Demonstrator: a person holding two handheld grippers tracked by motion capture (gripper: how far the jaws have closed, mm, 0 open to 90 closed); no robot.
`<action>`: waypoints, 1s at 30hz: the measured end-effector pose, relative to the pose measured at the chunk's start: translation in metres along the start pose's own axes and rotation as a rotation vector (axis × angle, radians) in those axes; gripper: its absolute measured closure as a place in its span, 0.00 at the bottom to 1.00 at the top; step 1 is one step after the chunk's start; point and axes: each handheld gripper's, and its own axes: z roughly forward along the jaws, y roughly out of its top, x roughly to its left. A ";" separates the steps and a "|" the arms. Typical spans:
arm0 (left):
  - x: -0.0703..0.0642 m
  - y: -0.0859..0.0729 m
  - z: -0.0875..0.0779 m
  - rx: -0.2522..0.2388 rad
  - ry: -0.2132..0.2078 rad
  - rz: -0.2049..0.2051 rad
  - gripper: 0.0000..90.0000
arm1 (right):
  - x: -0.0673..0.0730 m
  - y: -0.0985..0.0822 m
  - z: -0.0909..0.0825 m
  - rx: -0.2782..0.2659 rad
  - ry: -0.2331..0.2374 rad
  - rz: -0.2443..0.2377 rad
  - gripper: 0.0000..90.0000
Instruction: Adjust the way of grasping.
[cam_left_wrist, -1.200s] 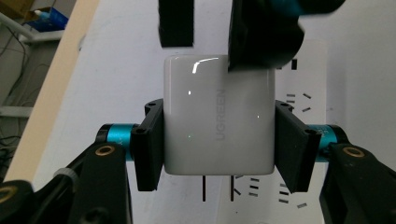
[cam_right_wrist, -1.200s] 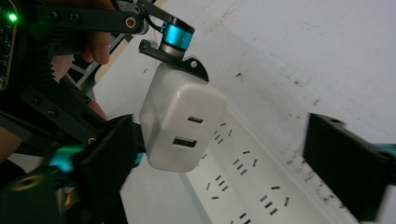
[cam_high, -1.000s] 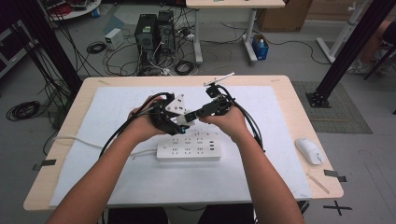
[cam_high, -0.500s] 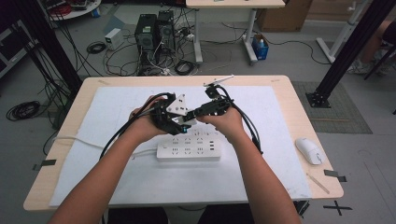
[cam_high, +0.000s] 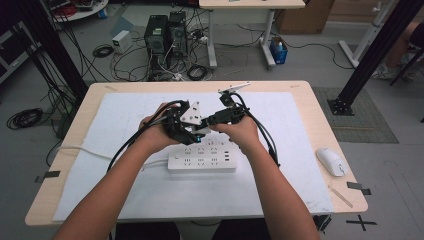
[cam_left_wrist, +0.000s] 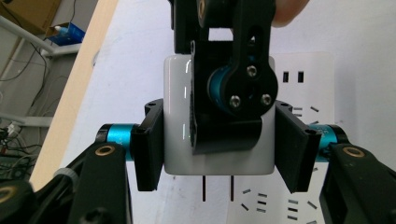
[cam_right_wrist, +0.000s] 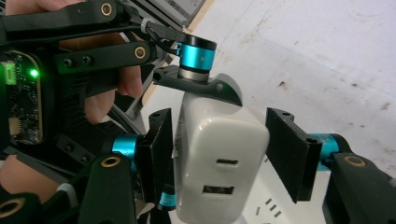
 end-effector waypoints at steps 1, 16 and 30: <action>-0.001 0.000 0.000 0.004 0.006 0.004 0.47 | 0.000 0.000 0.000 -0.004 0.008 0.000 0.54; -0.001 0.001 0.003 0.028 0.018 0.025 0.46 | -0.004 -0.001 0.000 -0.009 0.058 0.065 0.69; 0.011 -0.010 -0.007 0.080 -0.013 -0.114 0.33 | 0.000 0.000 -0.013 -0.030 -0.039 0.018 0.69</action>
